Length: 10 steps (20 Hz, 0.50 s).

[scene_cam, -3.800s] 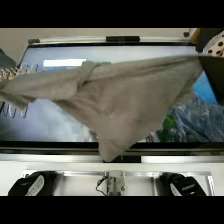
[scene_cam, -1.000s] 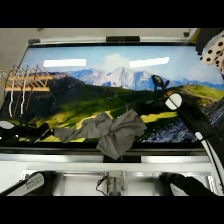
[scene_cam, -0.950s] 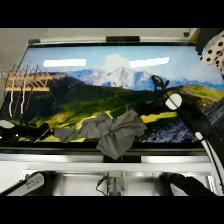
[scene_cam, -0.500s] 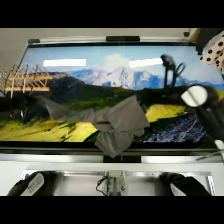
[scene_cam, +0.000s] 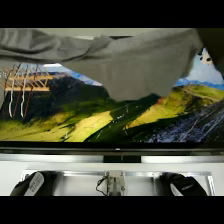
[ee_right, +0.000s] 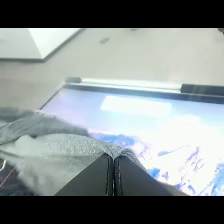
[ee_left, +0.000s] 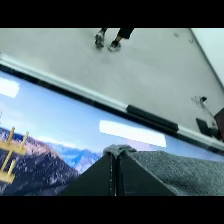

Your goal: Fold the shirts.

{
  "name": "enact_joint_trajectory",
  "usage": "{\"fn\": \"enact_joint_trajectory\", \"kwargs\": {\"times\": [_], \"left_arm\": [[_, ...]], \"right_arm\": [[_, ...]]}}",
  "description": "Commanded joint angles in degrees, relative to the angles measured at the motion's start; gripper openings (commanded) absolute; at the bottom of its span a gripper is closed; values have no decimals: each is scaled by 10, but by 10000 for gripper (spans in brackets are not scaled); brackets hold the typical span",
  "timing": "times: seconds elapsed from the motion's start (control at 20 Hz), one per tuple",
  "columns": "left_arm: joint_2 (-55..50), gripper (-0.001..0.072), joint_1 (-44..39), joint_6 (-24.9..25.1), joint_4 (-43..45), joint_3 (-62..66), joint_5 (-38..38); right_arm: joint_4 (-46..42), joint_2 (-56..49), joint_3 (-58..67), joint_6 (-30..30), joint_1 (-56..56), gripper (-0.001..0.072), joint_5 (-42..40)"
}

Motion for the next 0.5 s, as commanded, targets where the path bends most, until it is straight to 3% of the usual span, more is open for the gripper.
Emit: {"fn": "enact_joint_trajectory", "kwargs": {"times": [0.0, 0.1, 0.45], "left_arm": [[4, 28, 18, -22, 35, 16, -136], [12, 28, 18, -19, 35, 17, -142], [56, 28, 18, -20, 35, 17, -121]], "right_arm": [[-17, 19, 19, 15, 0, 59, 87], [-23, 17, 19, 14, 0, 59, 120], [-24, 35, 19, -3, 0, 58, 104]]}}
